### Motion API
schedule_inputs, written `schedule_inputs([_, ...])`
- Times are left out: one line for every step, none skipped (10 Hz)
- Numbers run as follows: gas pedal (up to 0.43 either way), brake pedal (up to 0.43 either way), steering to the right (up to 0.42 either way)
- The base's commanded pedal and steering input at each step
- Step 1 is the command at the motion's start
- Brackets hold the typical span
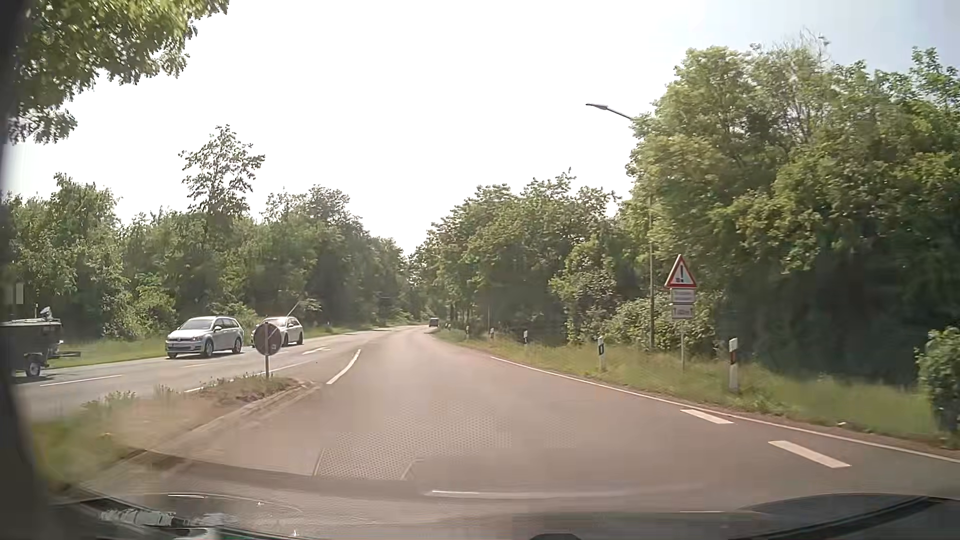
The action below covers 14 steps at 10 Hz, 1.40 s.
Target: Follow the waypoints while adhering to traffic rules and regulations
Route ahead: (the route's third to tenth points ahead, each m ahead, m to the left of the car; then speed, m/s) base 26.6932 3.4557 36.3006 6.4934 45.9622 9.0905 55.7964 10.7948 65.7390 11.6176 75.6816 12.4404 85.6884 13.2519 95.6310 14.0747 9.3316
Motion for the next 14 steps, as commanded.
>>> schedule_inputs([0.35,0.0,-0.094])
schedule_inputs([0.35,0.0,-0.087])
schedule_inputs([0.35,0.0,-0.081])
schedule_inputs([0.35,0.0,-0.073])
schedule_inputs([0.35,0.0,-0.067])
schedule_inputs([0.358,0.0,-0.063])
schedule_inputs([0.358,0.0,-0.06])
schedule_inputs([0.358,0.0,-0.059])
schedule_inputs([0.37,0.0,-0.055])
schedule_inputs([0.37,0.0,-0.047])
schedule_inputs([0.37,0.0,-0.034])
schedule_inputs([0.37,0.0,-0.019])
schedule_inputs([0.37,0.0,-0.006])
schedule_inputs([0.37,0.0,-0.001])
